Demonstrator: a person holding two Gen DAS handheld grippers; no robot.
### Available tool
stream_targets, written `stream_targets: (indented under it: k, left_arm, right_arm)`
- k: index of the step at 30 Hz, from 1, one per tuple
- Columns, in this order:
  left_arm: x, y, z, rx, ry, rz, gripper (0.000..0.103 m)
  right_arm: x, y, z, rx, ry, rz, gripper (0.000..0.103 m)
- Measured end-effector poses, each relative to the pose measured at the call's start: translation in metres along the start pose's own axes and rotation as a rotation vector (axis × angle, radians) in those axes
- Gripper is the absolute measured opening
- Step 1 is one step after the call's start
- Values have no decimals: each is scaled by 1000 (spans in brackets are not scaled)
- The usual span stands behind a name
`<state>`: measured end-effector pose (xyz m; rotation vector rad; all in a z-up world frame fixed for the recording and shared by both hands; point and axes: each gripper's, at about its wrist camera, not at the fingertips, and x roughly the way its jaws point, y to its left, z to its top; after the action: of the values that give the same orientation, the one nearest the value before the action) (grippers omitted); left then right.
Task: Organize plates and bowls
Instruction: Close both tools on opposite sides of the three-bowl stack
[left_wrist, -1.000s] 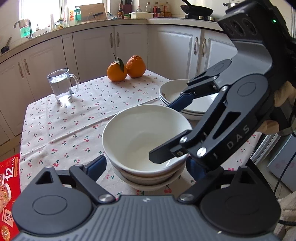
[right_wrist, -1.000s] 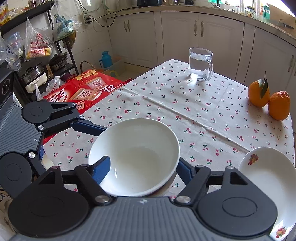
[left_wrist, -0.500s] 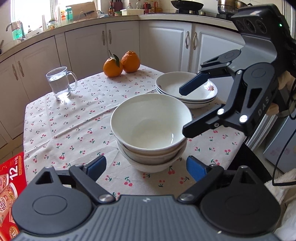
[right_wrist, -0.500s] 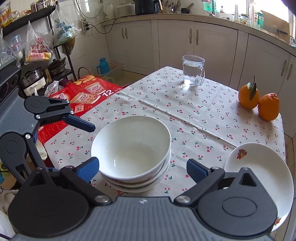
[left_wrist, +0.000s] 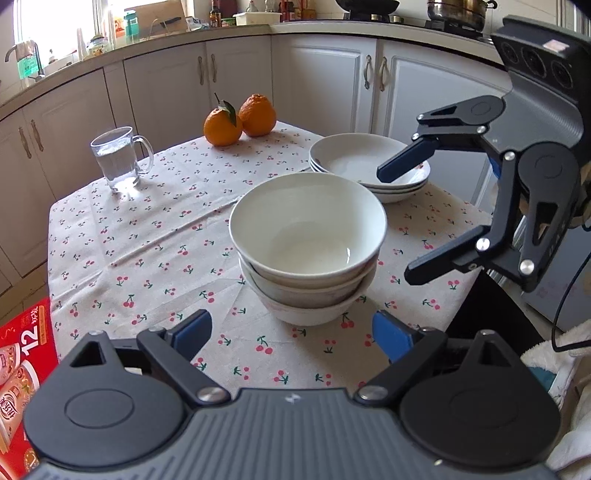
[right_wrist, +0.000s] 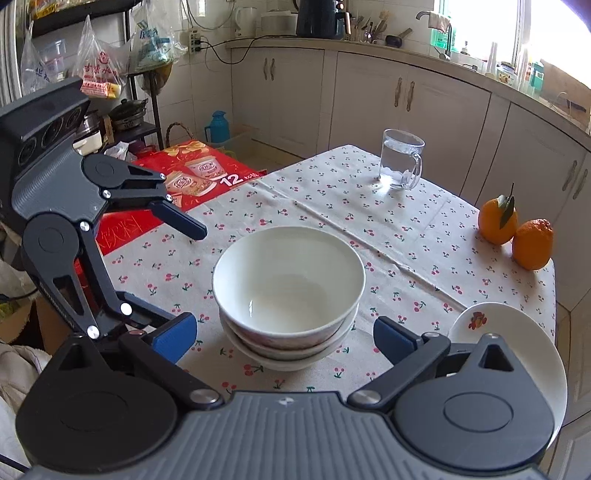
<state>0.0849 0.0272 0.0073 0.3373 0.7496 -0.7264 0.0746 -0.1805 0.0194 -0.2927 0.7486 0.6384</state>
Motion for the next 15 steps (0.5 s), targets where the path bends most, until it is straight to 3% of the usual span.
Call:
stream_targets:
  k: [7,15]
  left_arm:
    - [11,-7,-3,60,31,1,94]
    - [35,0,-7,110,58,-53,94]
  right_arm:
    - [8,10,-19,-35,55,-57,103]
    - [23,11,-30,-94,109,-73,103]
